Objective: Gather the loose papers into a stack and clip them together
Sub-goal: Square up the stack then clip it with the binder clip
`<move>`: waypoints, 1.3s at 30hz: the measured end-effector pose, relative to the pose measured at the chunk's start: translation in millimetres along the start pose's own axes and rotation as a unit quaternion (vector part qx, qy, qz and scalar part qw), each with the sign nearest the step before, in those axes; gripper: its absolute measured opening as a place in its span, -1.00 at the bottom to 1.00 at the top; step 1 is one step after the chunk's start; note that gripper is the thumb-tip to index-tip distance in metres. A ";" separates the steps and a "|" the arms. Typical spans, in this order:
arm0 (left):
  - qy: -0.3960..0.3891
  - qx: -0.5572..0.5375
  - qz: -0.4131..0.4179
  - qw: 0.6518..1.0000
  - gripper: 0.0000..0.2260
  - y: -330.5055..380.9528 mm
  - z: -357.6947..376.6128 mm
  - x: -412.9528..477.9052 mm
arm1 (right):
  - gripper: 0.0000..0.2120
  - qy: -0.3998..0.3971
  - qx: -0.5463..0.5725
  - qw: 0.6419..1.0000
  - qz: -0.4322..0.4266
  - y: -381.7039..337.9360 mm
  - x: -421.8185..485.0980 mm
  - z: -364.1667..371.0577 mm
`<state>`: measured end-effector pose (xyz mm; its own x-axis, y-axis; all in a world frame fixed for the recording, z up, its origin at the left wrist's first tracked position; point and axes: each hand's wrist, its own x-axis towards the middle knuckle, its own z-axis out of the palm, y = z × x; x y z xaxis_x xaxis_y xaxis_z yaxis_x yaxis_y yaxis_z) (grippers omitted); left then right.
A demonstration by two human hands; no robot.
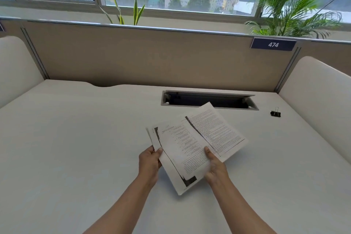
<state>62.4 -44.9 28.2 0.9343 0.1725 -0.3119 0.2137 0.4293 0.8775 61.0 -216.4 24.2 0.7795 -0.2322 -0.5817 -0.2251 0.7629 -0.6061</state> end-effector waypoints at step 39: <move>-0.041 0.299 -0.038 0.953 -0.76 -1.2 45.2 93.0 | -0.77 0.187 -0.588 0.708 -0.343 -159.7 97.1 -69.1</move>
<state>161.9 -69.4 14.5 0.9234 0.0804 -0.3753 0.3834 -0.1476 0.9117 132.2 -402.5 27.0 0.7819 -0.6155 0.0996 -0.3702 -0.5868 -0.7202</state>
